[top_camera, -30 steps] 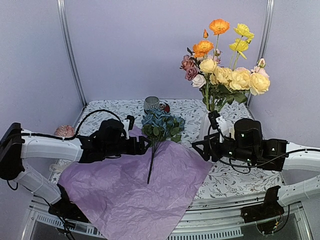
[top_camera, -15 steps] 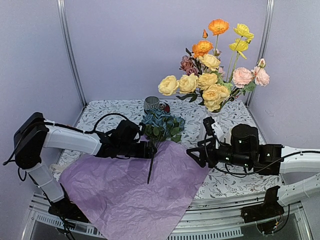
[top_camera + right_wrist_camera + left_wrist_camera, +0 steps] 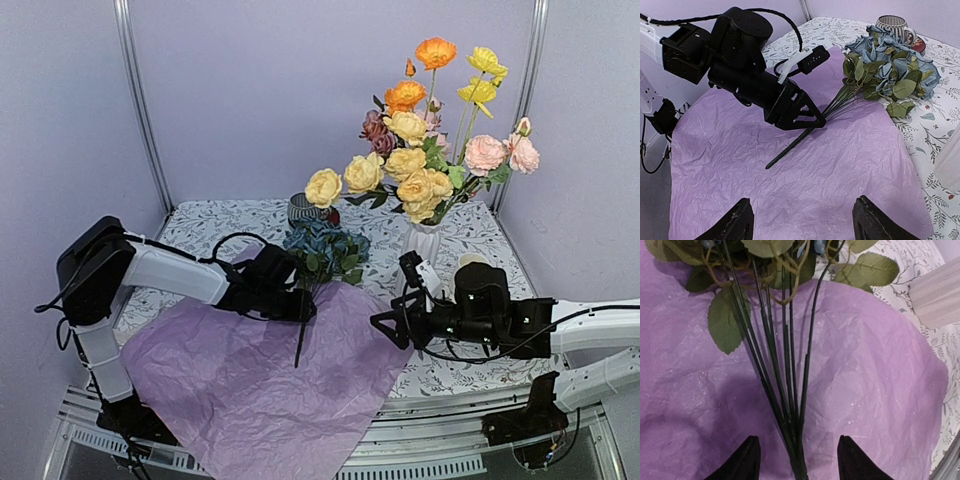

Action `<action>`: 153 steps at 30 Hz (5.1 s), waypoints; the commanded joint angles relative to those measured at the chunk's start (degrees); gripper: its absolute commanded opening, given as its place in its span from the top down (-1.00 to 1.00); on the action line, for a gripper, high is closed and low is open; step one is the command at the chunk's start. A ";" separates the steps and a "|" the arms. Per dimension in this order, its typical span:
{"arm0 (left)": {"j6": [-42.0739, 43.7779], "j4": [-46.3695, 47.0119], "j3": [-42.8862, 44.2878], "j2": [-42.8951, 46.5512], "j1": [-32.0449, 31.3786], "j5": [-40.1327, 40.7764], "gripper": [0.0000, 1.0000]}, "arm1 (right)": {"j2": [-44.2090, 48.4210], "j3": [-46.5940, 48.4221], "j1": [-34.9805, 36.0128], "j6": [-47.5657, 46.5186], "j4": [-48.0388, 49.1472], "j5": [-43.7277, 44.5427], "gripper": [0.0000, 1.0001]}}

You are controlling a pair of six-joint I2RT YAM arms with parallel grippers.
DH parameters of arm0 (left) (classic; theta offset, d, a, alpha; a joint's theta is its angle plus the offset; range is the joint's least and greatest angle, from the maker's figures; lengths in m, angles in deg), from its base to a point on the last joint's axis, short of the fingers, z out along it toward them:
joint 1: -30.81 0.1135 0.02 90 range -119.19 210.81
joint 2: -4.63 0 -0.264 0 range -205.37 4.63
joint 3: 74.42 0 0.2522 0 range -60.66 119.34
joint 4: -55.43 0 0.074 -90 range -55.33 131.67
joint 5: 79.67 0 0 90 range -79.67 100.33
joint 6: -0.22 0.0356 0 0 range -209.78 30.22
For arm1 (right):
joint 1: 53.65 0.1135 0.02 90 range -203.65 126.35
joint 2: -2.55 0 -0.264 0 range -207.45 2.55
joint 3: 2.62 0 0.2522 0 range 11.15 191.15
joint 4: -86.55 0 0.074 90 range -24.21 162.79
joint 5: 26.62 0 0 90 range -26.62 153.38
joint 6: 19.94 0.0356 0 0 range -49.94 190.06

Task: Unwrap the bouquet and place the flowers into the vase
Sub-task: Pick up the fake flower from the flattened wrapping paper, then pass from the left arm to the right, then place the fake flower in the vase.

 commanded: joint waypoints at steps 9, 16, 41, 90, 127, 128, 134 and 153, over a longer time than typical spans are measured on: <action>-1.49 -3.17 1.94 -3.38 0.29 1.00 0.71 | -0.02 -1.89 0.42 1.02 4.44 -1.58 -0.39; -3.05 -1.85 -0.97 3.01 0.36 5.04 1.00 | -1.13 -1.64 0.42 1.03 5.58 -2.11 -0.39; 0.44 37.37 -40.51 59.98 -0.30 2.48 1.00 | -23.10 19.99 4.74 3.06 18.01 -15.69 -0.37; 7.52 42.07 -50.88 80.89 -2.79 -16.84 0.94 | -46.90 56.57 9.57 -0.27 23.68 -22.49 0.95; 10.12 41.96 -47.90 77.75 -2.77 -14.04 -0.83 | 3.41 28.12 9.60 -23.99 8.37 1.51 0.93; 10.12 41.92 -48.10 78.06 -2.87 -13.89 -0.83 | 4.98 27.28 9.57 -24.06 8.00 2.74 0.94; 9.78 42.39 -48.96 79.36 -2.82 -13.41 -0.83 | 10.95 25.47 9.58 -26.29 4.57 8.71 0.93; 8.91 45.76 -48.91 75.20 -2.89 -14.45 -0.81 | 16.18 7.82 -3.81 -38.90 30.45 22.85 0.96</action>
